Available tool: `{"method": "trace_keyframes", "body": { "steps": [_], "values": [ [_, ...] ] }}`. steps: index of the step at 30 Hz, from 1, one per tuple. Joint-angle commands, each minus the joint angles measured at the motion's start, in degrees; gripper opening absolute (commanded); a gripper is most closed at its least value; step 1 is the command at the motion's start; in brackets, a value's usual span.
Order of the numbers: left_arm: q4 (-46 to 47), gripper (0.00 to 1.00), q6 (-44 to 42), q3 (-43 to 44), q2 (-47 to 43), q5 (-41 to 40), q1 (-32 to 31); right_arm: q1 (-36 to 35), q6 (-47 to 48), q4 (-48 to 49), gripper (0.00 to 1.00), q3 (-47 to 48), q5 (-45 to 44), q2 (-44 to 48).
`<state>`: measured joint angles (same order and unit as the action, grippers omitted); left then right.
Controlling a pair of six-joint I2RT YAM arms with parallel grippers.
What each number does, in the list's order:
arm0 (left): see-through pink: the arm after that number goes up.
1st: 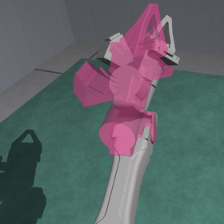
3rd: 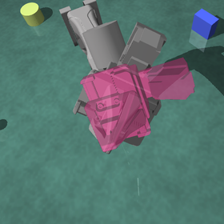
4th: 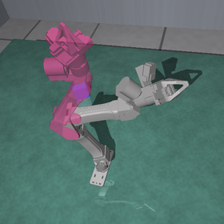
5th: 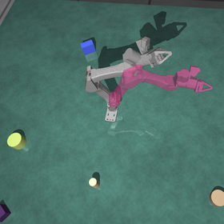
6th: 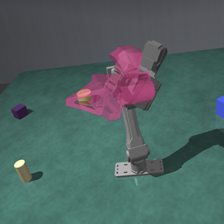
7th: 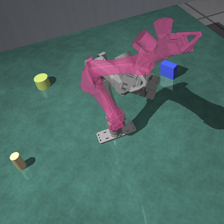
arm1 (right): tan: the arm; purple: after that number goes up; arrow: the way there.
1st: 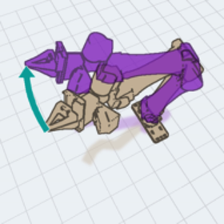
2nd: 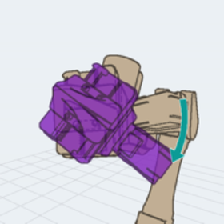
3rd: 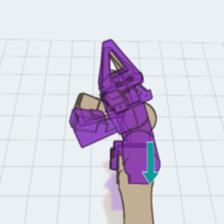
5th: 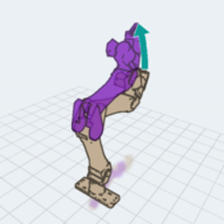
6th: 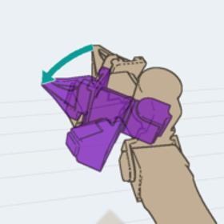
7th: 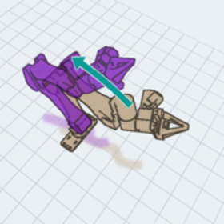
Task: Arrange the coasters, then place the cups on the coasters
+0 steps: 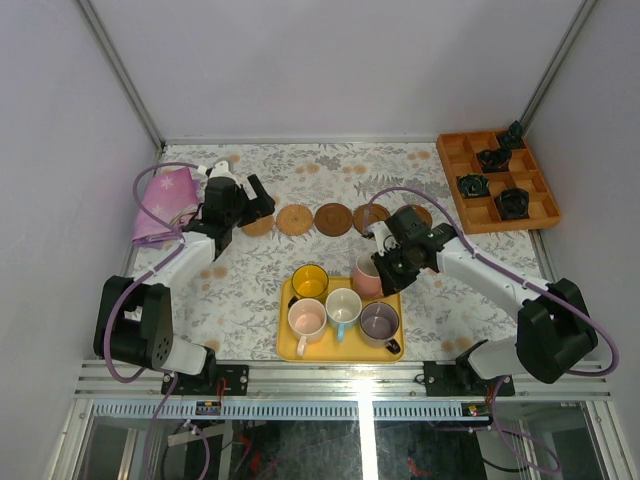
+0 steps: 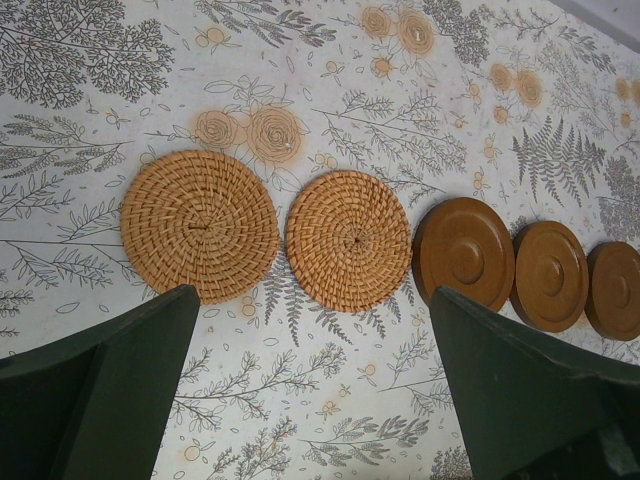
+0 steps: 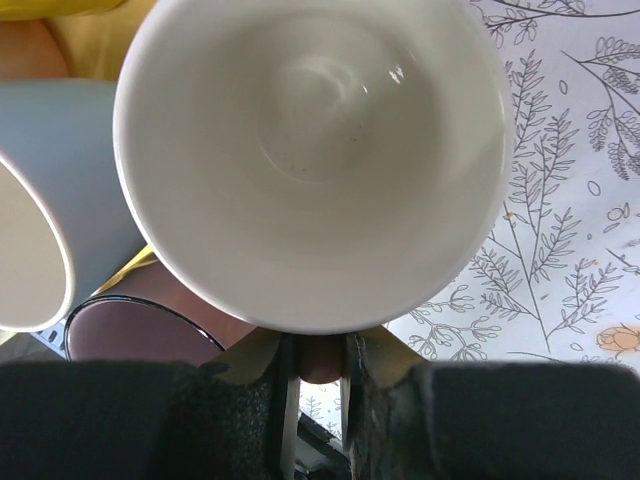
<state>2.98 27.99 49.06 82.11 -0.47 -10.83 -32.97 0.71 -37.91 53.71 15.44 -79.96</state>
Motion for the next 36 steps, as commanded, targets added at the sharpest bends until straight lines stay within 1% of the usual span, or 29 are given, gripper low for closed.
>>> {"method": "trace_keyframes", "body": {
  "steps": [1,9,11,13,15,17,20,25,27,31,36],
  "values": [
    [1.4,1.0,0.6,1.7,0.4,-0.8,0.2,-0.1,1.0,5.4,0.0,1.8,-8.7,4.0],
    [1.4,1.0,0.6,1.7,-0.1,-1.5,0.2,-0.1,1.3,8.3,0.0,5.2,-16.8,10.2],
    [1.5,1.0,0.6,1.5,-0.3,-1.6,0.2,0.0,0.8,10.2,0.0,5.0,-20.7,11.7],
    [1.7,1.0,0.8,1.3,-0.4,-1.7,0.2,0.0,0.1,11.8,0.0,5.0,-26.5,12.1],
    [2.3,1.0,1.1,1.1,-0.2,-1.7,0.2,0.1,-0.1,12.9,0.0,5.4,-31.7,11.0],
    [2.7,1.0,1.4,0.9,0.0,-1.5,0.2,0.3,0.1,13.9,0.0,6.1,-34.9,9.0],
    [3.3,1.0,1.7,1.3,0.5,-0.9,0.2,1.6,0.1,17.7,0.0,6.5,-35.8,6.7],
    [4.2,1.0,2.1,2.3,1.4,-0.5,0.2,8.1,-3.5,23.4,0.0,7.6,-33.1,2.2],
    [4.4,1.0,2.2,2.9,2.0,-0.2,0.2,9.7,-3.7,24.9,0.0,8.6,-33.8,-0.4],
    [4.2,1.0,2.1,4.4,3.6,0.4,0.1,10.9,-3.4,26.4,0.0,11.5,-36.7,-5.1],
    [4.2,1.0,2.2,6.0,5.3,0.9,0.1,11.8,-5.1,27.8,0.0,14.3,-37.9,-9.4]
  ]
}}
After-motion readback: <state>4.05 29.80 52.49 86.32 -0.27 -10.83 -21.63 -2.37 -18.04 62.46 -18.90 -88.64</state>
